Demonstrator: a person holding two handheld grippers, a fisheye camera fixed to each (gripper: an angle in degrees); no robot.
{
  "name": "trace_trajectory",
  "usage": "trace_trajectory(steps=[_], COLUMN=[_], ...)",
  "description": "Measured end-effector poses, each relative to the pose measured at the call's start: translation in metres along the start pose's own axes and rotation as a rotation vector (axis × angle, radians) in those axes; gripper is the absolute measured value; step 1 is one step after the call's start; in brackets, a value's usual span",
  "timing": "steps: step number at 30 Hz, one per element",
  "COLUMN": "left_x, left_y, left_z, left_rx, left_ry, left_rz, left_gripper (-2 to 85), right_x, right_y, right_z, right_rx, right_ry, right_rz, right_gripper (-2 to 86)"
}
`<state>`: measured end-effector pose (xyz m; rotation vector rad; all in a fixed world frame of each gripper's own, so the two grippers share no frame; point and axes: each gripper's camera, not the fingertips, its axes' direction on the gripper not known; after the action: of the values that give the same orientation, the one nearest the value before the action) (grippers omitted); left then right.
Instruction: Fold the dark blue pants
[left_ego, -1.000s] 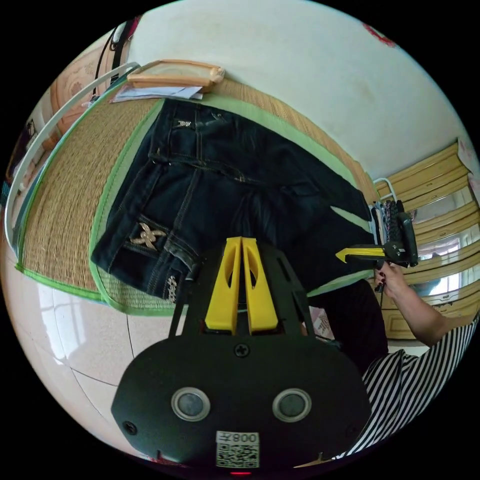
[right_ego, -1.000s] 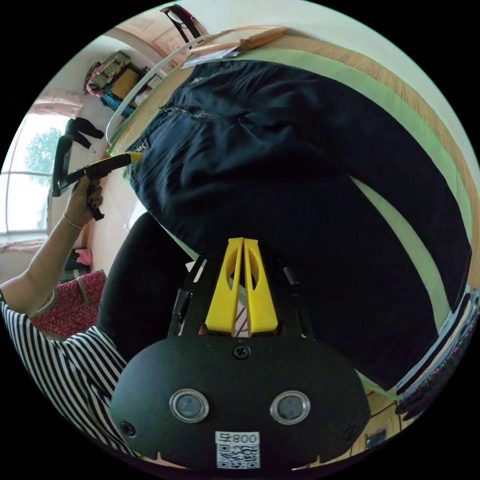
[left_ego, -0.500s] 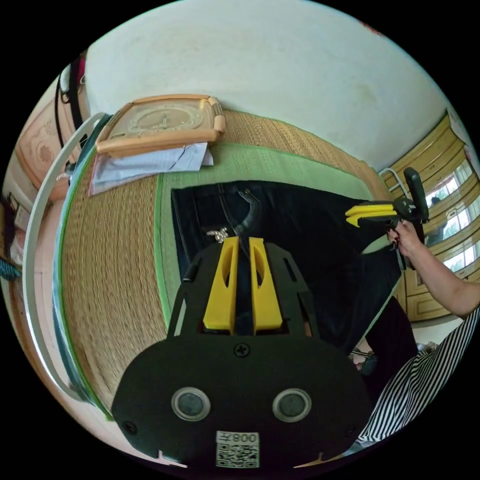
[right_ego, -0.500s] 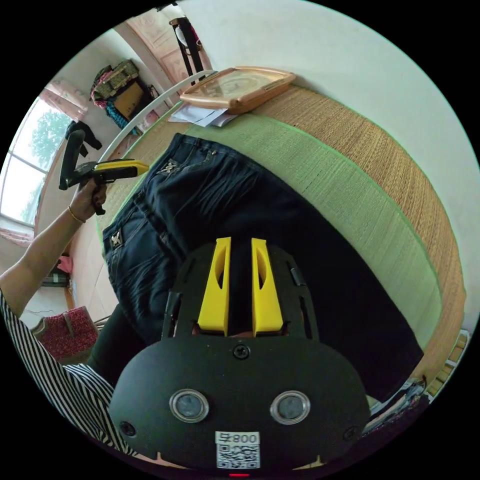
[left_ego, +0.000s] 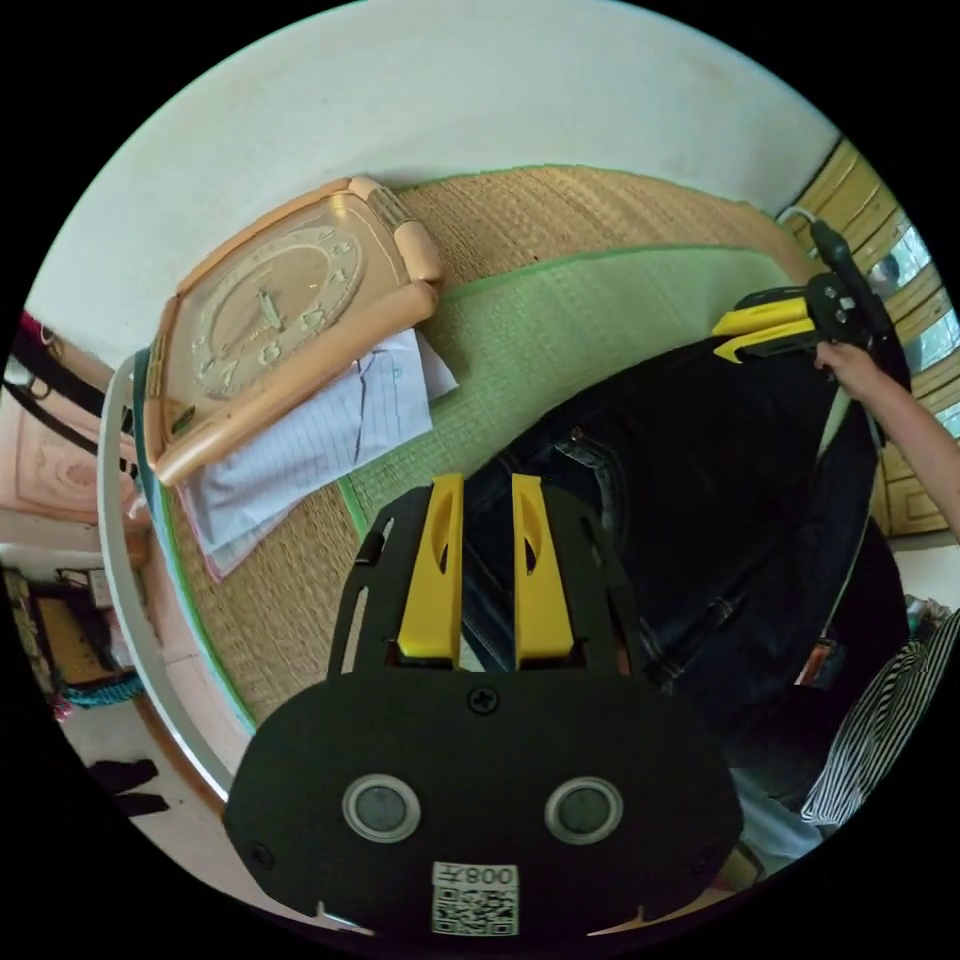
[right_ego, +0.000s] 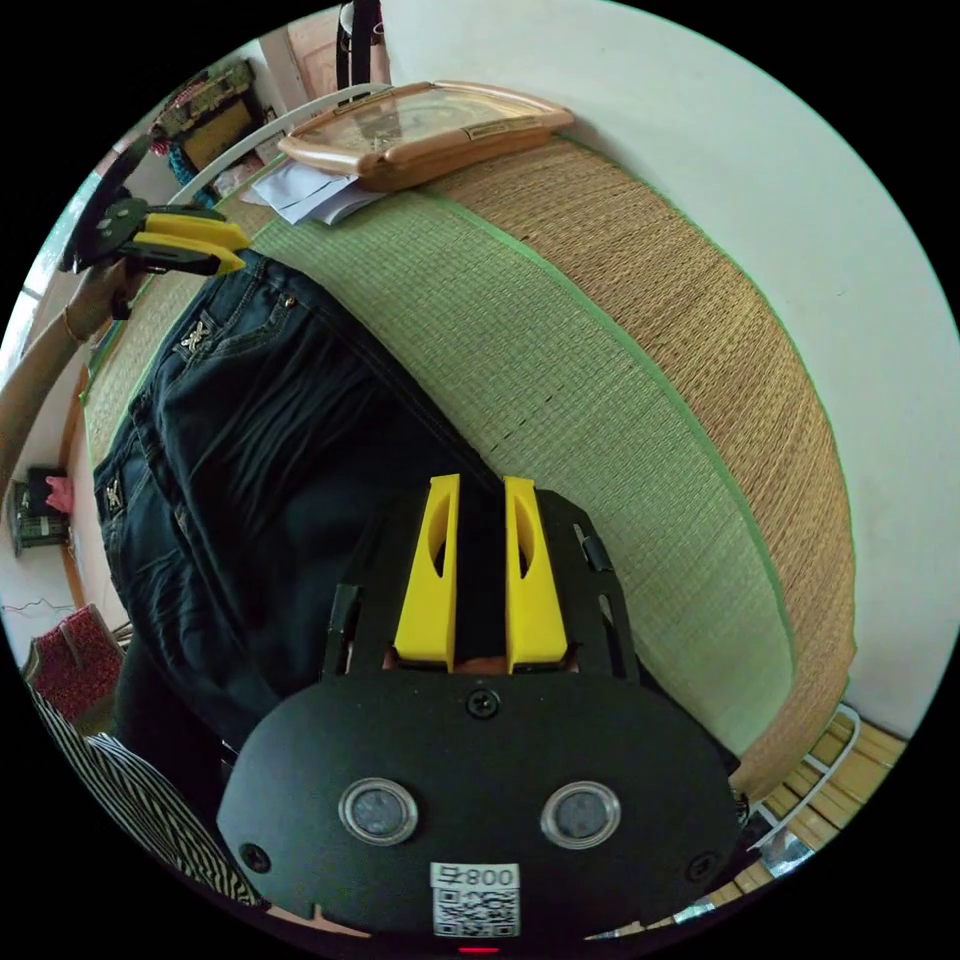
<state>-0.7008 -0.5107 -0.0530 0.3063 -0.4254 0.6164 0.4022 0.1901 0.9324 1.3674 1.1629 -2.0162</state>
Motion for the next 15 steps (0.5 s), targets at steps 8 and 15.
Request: trace_trajectory(steps=[8,15], left_x=[0.007,0.010], left_y=[-0.060,-0.105], left_z=[0.028,0.033], left_rx=[-0.083,-0.149], left_ry=[0.016,0.056], left_rz=[0.142,0.182], left_gripper=[8.6,8.6], right_x=[-0.011,-0.001], right_y=[-0.006,-0.015], right_z=[0.055,0.085], right_rx=[-0.013,-0.022], right_ry=[0.024,-0.029], right_rz=[-0.132,-0.167], right_gripper=[8.0,8.0])
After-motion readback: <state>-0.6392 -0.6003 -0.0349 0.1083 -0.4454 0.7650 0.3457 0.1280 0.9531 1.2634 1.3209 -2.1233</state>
